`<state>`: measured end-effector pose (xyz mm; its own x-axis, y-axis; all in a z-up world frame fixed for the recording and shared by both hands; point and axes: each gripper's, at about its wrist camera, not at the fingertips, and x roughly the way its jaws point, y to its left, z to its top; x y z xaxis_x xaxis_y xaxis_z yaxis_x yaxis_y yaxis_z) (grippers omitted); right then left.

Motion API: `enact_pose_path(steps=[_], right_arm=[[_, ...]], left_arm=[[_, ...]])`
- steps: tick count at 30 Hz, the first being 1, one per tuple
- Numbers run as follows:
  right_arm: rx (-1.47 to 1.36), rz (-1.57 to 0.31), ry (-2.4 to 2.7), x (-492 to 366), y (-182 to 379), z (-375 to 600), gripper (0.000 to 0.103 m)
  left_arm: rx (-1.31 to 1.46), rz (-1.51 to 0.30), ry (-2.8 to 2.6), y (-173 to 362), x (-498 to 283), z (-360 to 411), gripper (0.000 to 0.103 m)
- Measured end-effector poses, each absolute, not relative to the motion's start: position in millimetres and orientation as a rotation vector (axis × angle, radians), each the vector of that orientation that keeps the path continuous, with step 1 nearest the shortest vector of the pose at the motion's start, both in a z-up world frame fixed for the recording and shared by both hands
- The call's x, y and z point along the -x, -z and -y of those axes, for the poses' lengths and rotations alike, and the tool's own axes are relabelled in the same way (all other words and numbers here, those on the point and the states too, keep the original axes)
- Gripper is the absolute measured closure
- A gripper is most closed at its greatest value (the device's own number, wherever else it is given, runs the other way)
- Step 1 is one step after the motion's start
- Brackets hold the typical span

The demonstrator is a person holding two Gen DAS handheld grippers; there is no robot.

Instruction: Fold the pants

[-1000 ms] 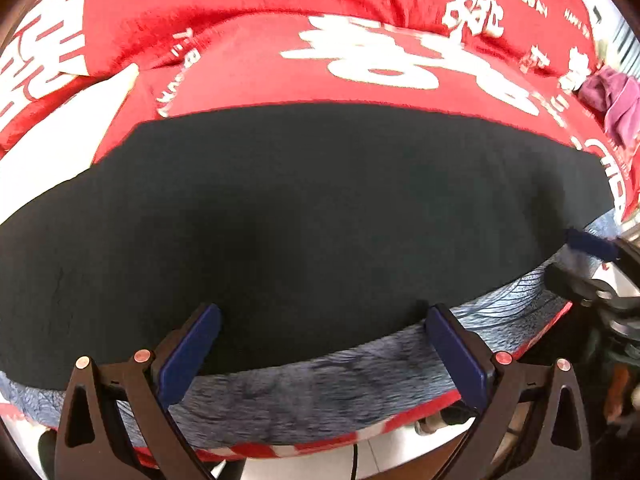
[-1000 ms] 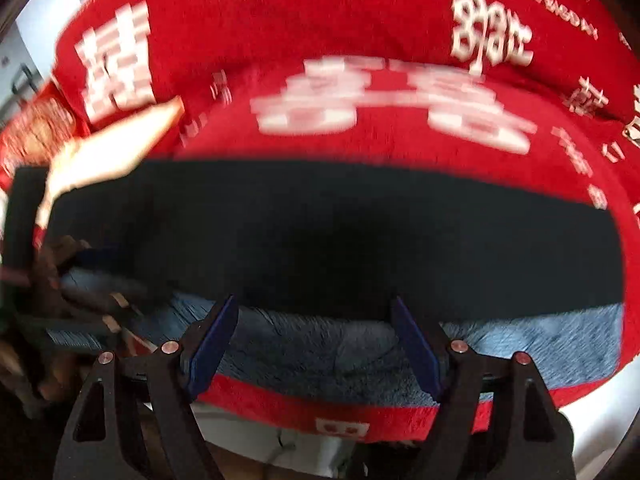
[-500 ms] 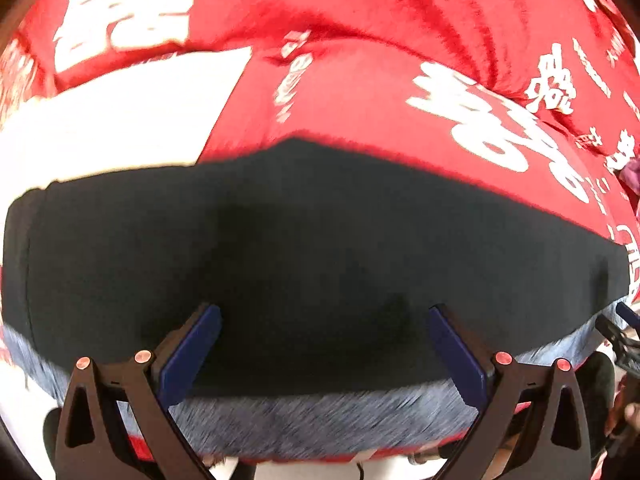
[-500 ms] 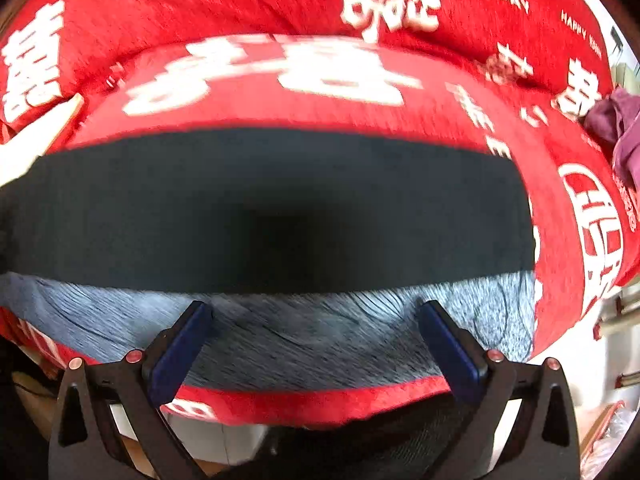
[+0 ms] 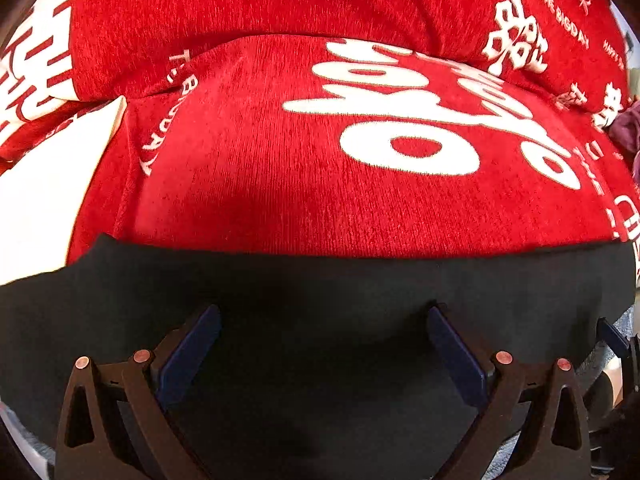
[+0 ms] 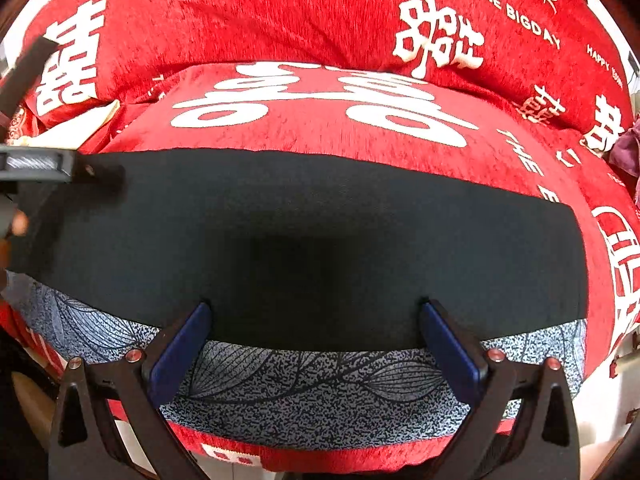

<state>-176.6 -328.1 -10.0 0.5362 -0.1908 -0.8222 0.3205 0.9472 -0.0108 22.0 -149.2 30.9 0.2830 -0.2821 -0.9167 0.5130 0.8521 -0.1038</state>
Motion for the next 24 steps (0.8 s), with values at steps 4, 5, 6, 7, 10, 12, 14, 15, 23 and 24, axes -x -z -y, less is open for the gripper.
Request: enact_pose_path(steps=[4,5,6,7,10,12,14,15,23,24], right_arm=[[-0.148,-0.944,0.307,175.8,9.0,328.0,0.000],[-0.149,-0.941,0.308,175.3,9.4,328.2,0.000],[-0.150,-0.940,0.309,174.1,10.0,328.7,0.000],[-0.150,-0.940,0.311,173.0,10.0,328.6,0.000],[-0.151,-0.938,0.309,173.3,9.3,328.8,0.000],[-0.149,-0.939,0.310,173.0,9.3,328.9,0.000],[-0.149,-0.939,0.308,173.4,9.2,329.1,0.000],[-0.149,-0.939,0.309,173.0,9.0,329.2,0.000],[-0.150,-0.958,0.309,170.4,7.4,330.4,0.000],[-0.159,-0.981,0.321,167.7,3.5,329.8,0.000]], left_arm=[[-0.250,-1.158,0.545,-31.1,-20.2,139.1,0.000],[-0.243,-1.160,0.539,-30.2,-22.5,136.0,0.000],[-0.232,-1.164,0.534,-29.8,-25.3,130.8,0.000],[-0.227,-1.166,0.529,-29.1,-27.3,128.4,0.000],[-0.221,-1.169,0.525,-28.1,-31.1,122.5,0.000],[-0.222,-1.169,0.523,-27.7,-32.4,118.7,0.000],[-0.224,-1.166,0.518,-26.9,-33.9,113.9,0.000],[-0.221,-1.165,0.513,-26.5,-35.3,109.1,0.000],[-0.166,-1.184,0.300,-27.4,-50.0,21.3,0.000],[-0.155,-1.170,0.278,-31.8,-47.7,6.6,0.000]])
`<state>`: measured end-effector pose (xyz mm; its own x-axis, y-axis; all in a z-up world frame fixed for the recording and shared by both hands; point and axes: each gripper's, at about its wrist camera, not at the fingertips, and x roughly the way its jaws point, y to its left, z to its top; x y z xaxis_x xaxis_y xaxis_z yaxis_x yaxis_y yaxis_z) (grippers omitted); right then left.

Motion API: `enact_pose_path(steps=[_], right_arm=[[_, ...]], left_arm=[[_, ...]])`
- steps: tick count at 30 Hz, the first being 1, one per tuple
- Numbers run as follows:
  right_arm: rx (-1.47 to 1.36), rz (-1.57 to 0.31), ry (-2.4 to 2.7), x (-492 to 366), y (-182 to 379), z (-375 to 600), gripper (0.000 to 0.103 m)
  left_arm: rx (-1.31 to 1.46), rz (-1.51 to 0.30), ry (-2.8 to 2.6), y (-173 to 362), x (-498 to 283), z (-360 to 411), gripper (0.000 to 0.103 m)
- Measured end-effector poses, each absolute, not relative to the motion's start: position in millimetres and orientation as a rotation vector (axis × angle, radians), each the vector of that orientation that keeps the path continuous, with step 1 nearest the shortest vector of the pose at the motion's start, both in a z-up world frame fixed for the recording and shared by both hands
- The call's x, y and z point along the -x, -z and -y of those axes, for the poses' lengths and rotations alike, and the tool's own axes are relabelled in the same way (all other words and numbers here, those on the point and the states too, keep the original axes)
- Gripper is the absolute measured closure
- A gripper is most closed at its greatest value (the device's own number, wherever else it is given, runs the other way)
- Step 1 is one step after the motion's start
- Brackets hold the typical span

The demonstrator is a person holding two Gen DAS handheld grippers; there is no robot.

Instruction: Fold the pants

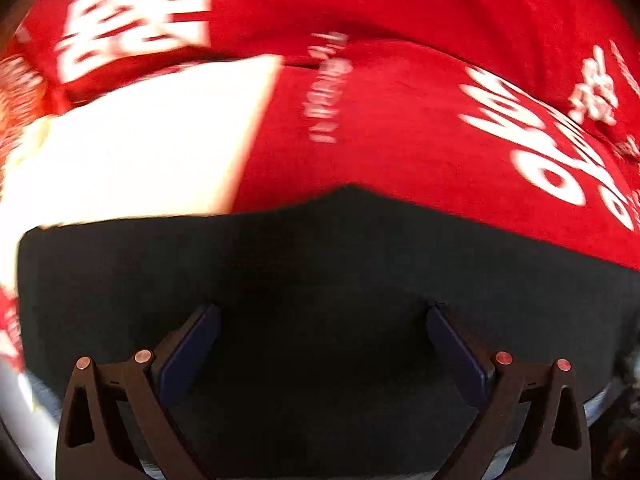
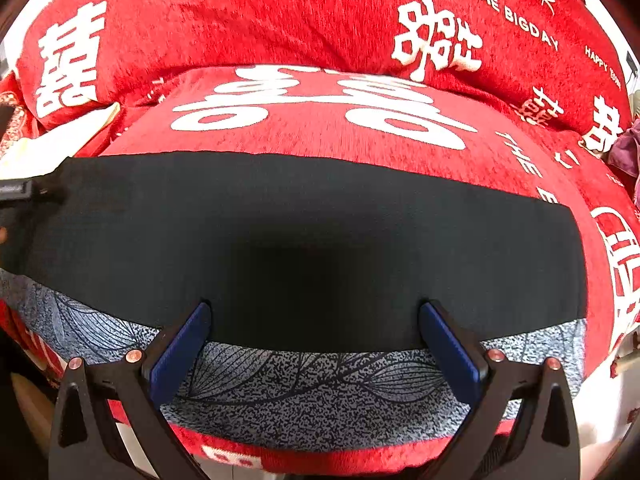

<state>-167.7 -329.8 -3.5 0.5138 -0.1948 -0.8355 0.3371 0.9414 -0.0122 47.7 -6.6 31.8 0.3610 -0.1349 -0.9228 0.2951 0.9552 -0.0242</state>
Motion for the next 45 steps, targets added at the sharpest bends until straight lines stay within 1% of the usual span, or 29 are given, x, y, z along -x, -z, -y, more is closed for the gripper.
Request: enact_pose_path(steps=[1,2,4,7,10,15,16,20,28,32,35,37,40,43,45], right_arm=[[-0.172,-0.982,0.318,166.9,-1.0,328.2,0.000],[-0.194,-0.945,0.277,165.9,-11.9,322.4,0.000],[-0.167,-0.865,0.189,156.6,-31.8,299.6,0.000],[-0.108,-0.869,0.058,121.3,-39.0,257.8,0.000],[-0.076,-0.893,-0.048,83.8,-32.0,219.9,0.000],[0.099,-0.958,-0.034,40.5,-2.1,184.1,0.000],[0.124,-0.980,0.005,37.7,8.1,191.0,0.000],[0.060,-0.959,0.059,53.7,4.9,233.3,0.000],[-0.174,-0.952,0.246,121.6,1.1,373.2,0.000],[-0.235,-0.954,0.377,145.7,-2.4,416.0,0.000],[-0.260,-0.975,0.501,155.9,-8.3,429.0,0.000],[-0.268,-0.963,0.494,158.1,-19.7,413.1,0.000],[-0.201,-0.938,0.292,152.6,-35.8,333.2,0.000],[-0.088,-0.990,0.096,139.1,-25.2,250.5,0.000],[0.016,-1.014,0.045,132.4,-12.1,215.4,0.000]], left_arm=[[-0.127,-1.157,0.268,-36.8,-44.9,-8.5,0.000],[-0.102,-1.126,0.259,-39.8,-42.8,-19.3,0.000],[-0.080,-1.121,0.229,-41.5,-40.5,-36.2,0.000],[-0.071,-1.120,0.180,-35.3,-40.5,-50.0,0.000],[-0.076,-1.107,0.145,-33.4,-42.9,-57.7,0.000],[-0.072,-1.105,0.086,-27.9,-51.0,-86.1,0.000],[-0.067,-1.098,0.083,-28.0,-51.3,-94.0,0.000],[-0.031,-1.090,0.109,-27.9,-52.8,-116.5,0.000],[-0.076,-1.077,0.110,-31.2,-45.3,-118.2,0.000],[-0.011,-1.080,0.144,-34.6,-42.7,-136.0,0.000],[-0.014,-1.095,0.114,-38.3,-35.2,-133.5,0.000],[0.002,-1.115,0.122,-38.7,-22.9,-121.3,0.000],[-0.022,-1.138,0.241,-35.3,9.3,-80.2,0.000],[-0.164,-1.127,0.371,-27.3,43.4,-28.4,0.000],[-0.289,-1.099,0.388,-17.8,57.7,-6.6,0.000]])
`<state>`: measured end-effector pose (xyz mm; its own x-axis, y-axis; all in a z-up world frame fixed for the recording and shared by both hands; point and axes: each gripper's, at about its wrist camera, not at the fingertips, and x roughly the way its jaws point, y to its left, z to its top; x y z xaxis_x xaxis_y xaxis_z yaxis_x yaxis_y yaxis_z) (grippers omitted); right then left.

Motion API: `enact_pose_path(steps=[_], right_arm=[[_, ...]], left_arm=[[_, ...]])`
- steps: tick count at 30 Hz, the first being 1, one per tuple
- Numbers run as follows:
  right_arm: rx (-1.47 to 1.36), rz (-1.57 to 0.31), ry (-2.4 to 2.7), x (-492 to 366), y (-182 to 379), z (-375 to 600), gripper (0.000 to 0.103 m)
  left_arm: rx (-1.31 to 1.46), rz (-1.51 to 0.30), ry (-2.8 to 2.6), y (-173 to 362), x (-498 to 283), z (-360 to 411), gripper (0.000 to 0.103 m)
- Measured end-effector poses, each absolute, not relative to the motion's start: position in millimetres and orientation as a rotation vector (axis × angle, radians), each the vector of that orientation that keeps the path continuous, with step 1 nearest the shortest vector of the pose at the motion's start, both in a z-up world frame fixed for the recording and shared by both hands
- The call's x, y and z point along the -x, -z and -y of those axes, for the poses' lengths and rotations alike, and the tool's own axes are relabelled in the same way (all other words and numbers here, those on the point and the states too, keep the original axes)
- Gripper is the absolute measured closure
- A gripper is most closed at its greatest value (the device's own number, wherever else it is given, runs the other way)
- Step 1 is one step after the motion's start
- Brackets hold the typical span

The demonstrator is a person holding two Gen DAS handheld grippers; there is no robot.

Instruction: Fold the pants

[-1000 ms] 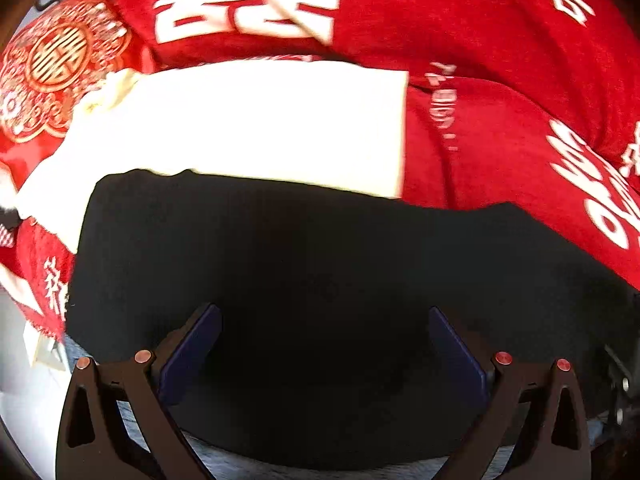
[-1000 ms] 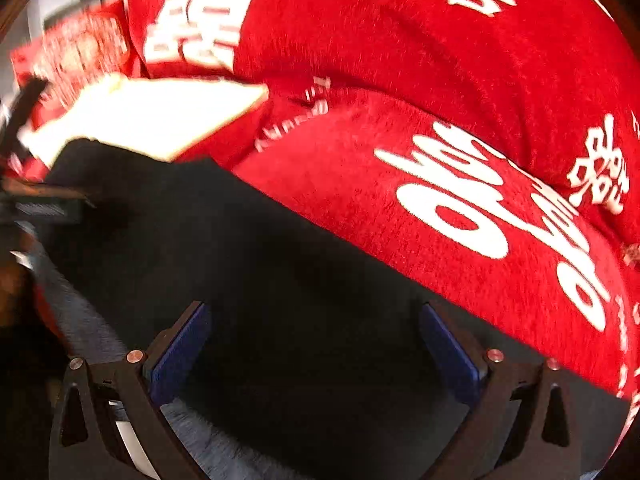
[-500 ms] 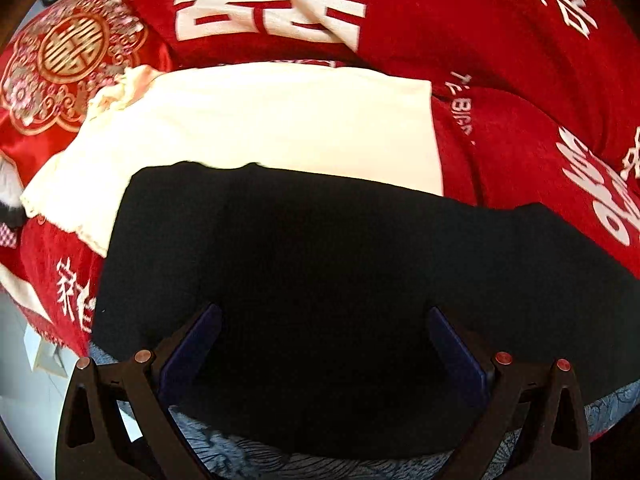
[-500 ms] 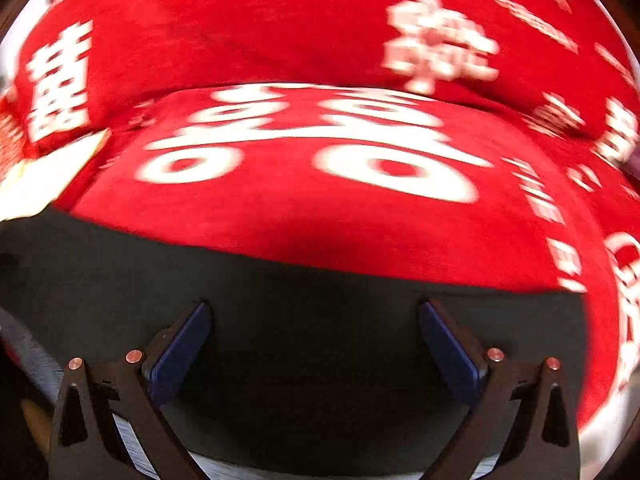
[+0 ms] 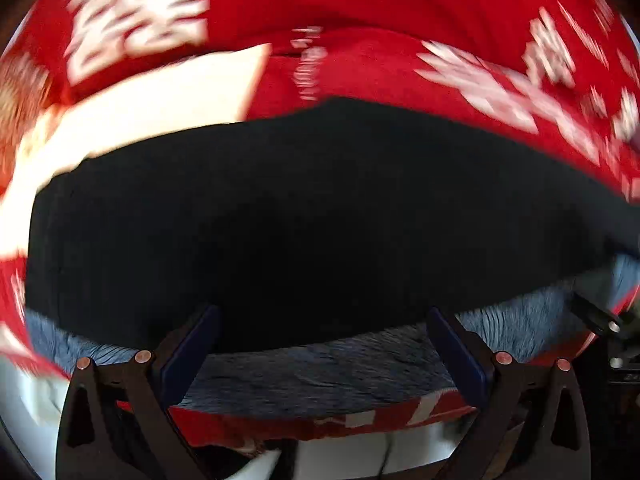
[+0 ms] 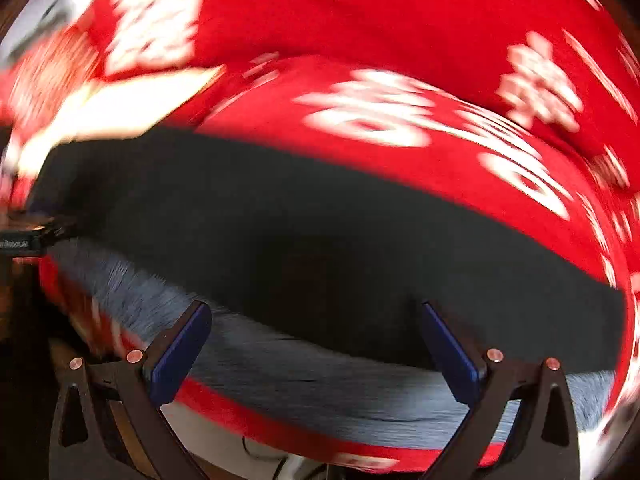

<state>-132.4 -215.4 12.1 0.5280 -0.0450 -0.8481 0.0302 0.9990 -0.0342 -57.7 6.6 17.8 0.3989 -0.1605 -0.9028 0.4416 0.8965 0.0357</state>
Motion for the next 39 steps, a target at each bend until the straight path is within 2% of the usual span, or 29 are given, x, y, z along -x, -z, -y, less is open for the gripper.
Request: enact_pose_path(steps=[2,4,9,15,18,20,26,29,33,39], right_arm=[[0.098,-1.046,0.074,127.5,2.4,203.8,0.000],[0.033,-1.031,0.085,134.7,1.7,224.5,0.000],[-0.058,-1.068,0.162,159.7,5.3,287.2,0.000],[-0.114,-1.093,0.238,173.8,5.5,318.0,0.000],[-0.068,-1.103,0.248,168.3,5.4,312.1,0.000],[-0.097,-1.099,0.241,167.5,6.6,318.0,0.000],[-0.105,-1.093,0.240,172.3,6.0,317.8,0.000],[-0.105,-1.096,0.236,170.9,5.9,318.2,0.000],[-0.106,-1.098,0.233,170.7,5.7,318.7,0.000],[-0.130,-1.104,0.234,171.3,0.7,321.6,0.000]], left_arm=[[-0.282,-1.116,0.388,-9.8,57.3,-10.7,0.000],[-0.188,-1.151,0.365,-8.9,47.4,-32.0,0.000],[-0.198,-1.105,0.196,-19.7,37.3,-89.4,0.000],[0.105,-1.108,-0.018,-31.4,9.4,-194.0,0.000],[0.115,-1.128,-0.036,-22.8,-1.5,-207.5,0.000],[0.075,-1.152,-0.040,-13.8,-5.6,-206.6,0.000],[0.069,-1.095,-0.016,-37.9,-10.8,-189.9,0.000],[0.032,-1.177,-0.011,-16.7,-30.7,-174.7,0.000],[0.043,-1.157,-0.040,-21.1,-27.6,-167.6,0.000],[0.014,-1.134,0.069,-37.3,-17.7,-107.6,0.000]])
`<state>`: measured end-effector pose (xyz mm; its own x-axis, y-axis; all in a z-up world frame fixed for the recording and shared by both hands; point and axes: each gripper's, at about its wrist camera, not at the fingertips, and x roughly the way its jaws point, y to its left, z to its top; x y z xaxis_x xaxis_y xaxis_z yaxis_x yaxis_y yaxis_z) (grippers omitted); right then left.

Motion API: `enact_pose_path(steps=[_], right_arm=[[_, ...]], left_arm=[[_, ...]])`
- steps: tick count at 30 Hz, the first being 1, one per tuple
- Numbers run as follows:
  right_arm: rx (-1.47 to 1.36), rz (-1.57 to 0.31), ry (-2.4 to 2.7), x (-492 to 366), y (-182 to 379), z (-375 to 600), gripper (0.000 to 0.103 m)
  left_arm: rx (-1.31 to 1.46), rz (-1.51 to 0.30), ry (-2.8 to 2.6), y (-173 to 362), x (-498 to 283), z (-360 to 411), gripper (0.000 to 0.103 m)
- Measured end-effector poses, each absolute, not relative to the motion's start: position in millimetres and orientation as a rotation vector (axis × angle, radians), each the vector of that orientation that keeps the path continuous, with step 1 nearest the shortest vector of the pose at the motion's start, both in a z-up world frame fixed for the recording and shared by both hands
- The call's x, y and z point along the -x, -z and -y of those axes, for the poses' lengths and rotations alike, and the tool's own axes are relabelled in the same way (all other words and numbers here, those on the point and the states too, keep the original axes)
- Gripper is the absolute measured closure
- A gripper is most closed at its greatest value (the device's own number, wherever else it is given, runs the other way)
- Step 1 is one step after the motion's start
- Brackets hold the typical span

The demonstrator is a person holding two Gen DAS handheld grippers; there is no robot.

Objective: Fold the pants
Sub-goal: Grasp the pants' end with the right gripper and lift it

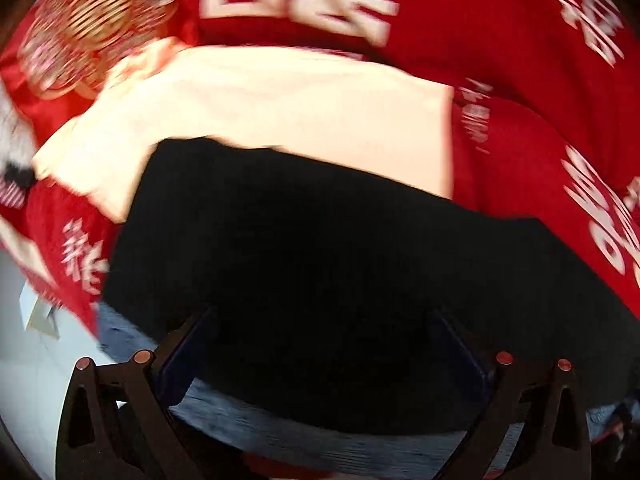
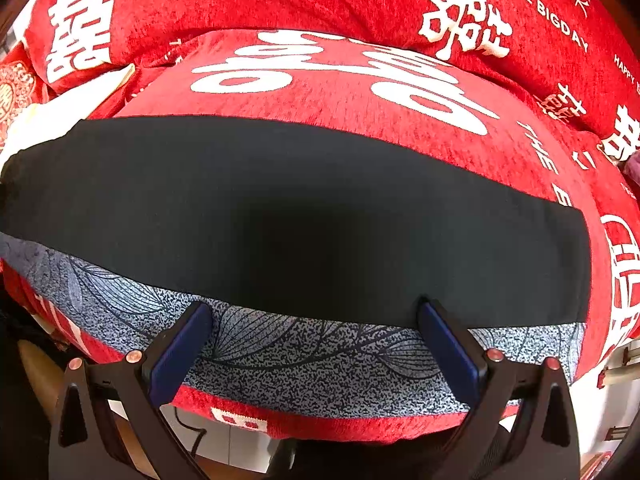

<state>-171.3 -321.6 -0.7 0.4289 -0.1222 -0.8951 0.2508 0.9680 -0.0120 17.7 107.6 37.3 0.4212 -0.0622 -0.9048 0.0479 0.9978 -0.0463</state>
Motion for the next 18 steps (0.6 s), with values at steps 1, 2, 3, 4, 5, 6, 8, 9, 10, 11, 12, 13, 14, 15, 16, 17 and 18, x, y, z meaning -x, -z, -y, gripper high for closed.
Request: enact_pose_path(steps=[1,2,3,4,5,6,8,9,10,11,12,13,14,15,16,17,18], right_arm=[[-0.142,-1.094,0.244,173.7,-2.5,324.6,0.000],[-0.153,-1.082,0.255,175.8,-6.0,327.8,0.000],[-0.164,-1.062,0.265,178.6,-10.9,331.8,0.000],[-0.188,-1.017,0.284,185.6,-22.3,339.2,0.000],[-0.202,-0.979,0.302,191.3,-32.0,344.8,0.000],[-0.215,-0.929,0.326,198.9,-44.7,351.1,0.000],[-0.234,-0.764,0.383,224.0,-82.3,367.5,0.000],[-0.230,-0.671,0.418,239.9,-101.2,375.9,0.000],[-0.221,-0.618,0.443,250.1,-111.8,381.7,0.000],[-0.217,-0.599,0.452,256.4,-116.2,387.6,0.000],[-0.218,-0.609,0.451,259.6,-116.7,394.3,0.000],[-0.224,-0.681,0.451,260.1,-109.2,406.4,0.000],[-0.228,-0.729,0.454,261.8,-100.8,413.2,0.000],[-0.244,-0.781,0.455,266.6,-87.5,422.6,0.000],[-0.272,-0.803,0.460,273.1,-77.7,429.8,0.000],[-0.312,-0.814,0.461,281.3,-69.1,435.5,0.000],[-0.361,-0.827,0.456,290.2,-61.0,443.0,0.000]], left_arm=[[0.005,-1.140,0.104,-35.5,-17.1,-87.1,0.000],[-0.006,-1.144,0.131,-34.2,-14.6,-72.4,0.000],[-0.022,-1.147,0.162,-33.8,-11.9,-56.9,0.000],[-0.042,-1.151,0.197,-37.1,-15.9,-40.0,0.000],[-0.064,-1.153,0.234,-37.5,-11.5,-21.1,0.000],[-0.082,-1.154,0.266,-38.9,-8.9,-3.6,0.000],[-0.124,-1.151,0.337,-41.4,-2.5,34.2,0.000],[-0.151,-1.150,0.378,-42.4,3.4,55.4,0.000],[-0.169,-1.149,0.406,-42.1,5.0,66.9,0.000],[-0.187,-1.148,0.432,-43.4,10.5,82.4,0.000],[-0.209,-1.152,0.462,-42.8,15.7,101.7,0.000],[-0.227,-1.158,0.481,-43.0,17.9,113.4,0.000],[-0.249,-1.165,0.503,-41.9,21.6,127.4,0.000],[-0.277,-1.167,0.534,-40.9,25.4,142.2,0.000],[-0.311,-1.157,0.568,-43.6,35.5,154.5,0.000],[-0.339,-1.143,0.593,-45.5,45.4,171.0,0.000],[-0.369,-1.132,0.620,-47.2,57.3,184.6,0.000]])
